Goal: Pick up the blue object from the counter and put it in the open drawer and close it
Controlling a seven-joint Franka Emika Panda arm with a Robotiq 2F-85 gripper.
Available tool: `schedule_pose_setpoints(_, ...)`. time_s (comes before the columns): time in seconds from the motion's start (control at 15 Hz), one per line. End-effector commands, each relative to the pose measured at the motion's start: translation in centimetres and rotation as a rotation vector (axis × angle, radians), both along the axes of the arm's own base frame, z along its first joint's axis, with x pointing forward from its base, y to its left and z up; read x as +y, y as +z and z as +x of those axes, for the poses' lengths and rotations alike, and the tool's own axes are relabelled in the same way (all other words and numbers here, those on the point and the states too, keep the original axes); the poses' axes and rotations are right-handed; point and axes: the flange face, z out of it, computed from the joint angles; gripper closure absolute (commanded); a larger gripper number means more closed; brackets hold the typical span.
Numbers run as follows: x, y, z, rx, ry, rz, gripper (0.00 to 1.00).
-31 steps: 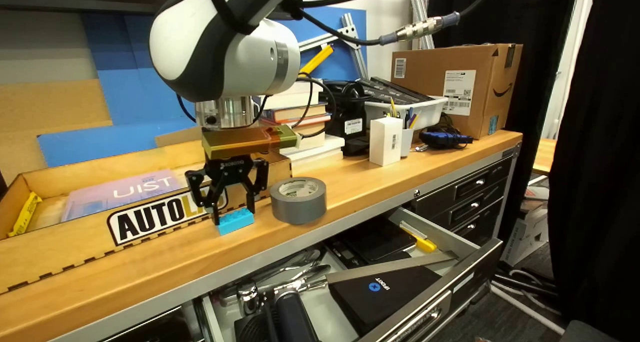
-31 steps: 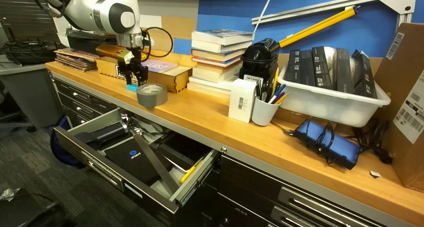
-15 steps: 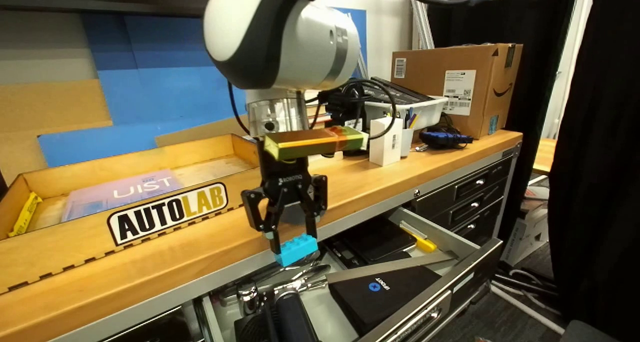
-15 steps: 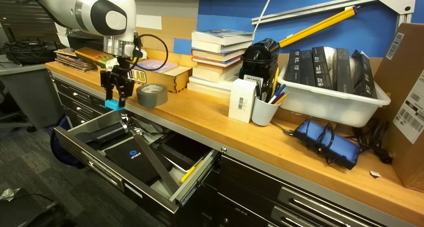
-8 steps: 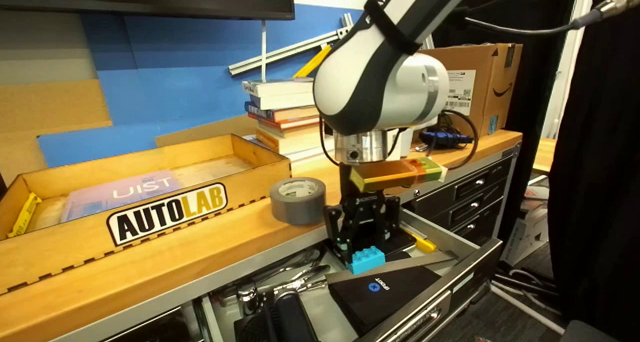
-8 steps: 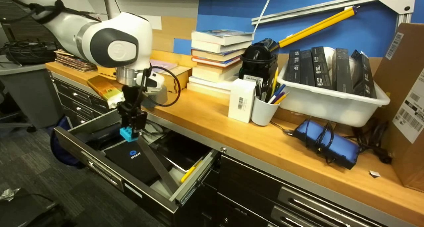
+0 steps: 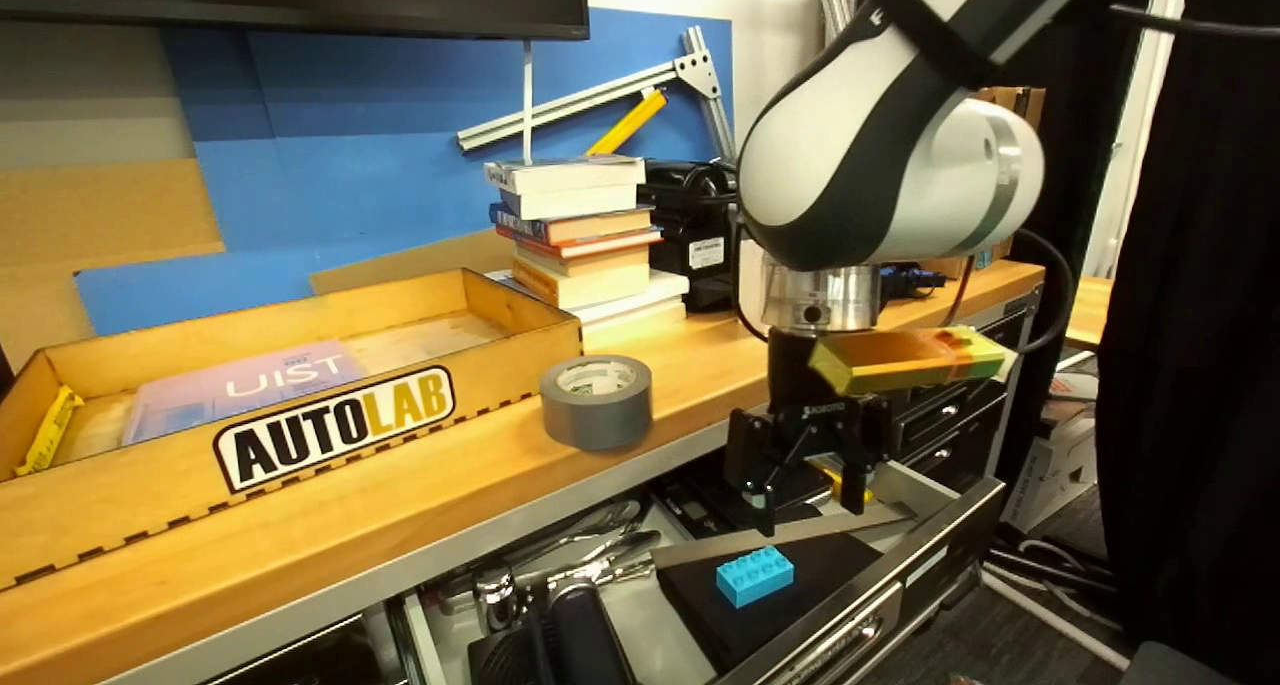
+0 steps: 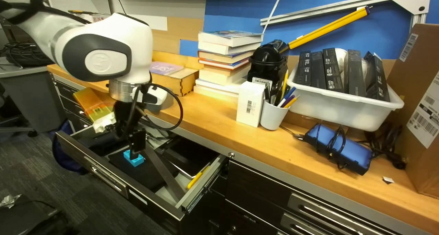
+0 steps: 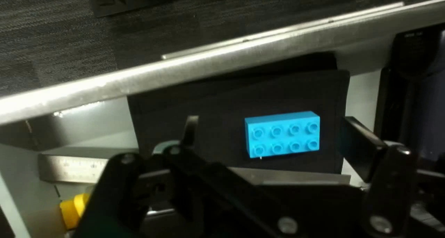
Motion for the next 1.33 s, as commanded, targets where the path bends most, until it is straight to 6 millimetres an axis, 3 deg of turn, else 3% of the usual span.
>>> schedule_pose_setpoints(0.0, -1.0, 1.4, -4.6, 0.047, 0.071, 0.041, 0.0)
schedule_pose_setpoints(0.27, -0.9, -1.3, -4.8, 0.259, 0.145, 0.037, 0.0)
schedule_pose_setpoints(0.8, -0.9, -9.9, -3.6, 0.381, 0.167, -0.012, 0.0)
schedule_pose_setpoints(1.07, -0.8, -11.6, -2.4, 0.381, 0.155, -0.018, 0.0)
schedule_pose_setpoints(1.27, -2.2, -11.1, -0.5, 0.313, 0.011, 0.013, 0.0)
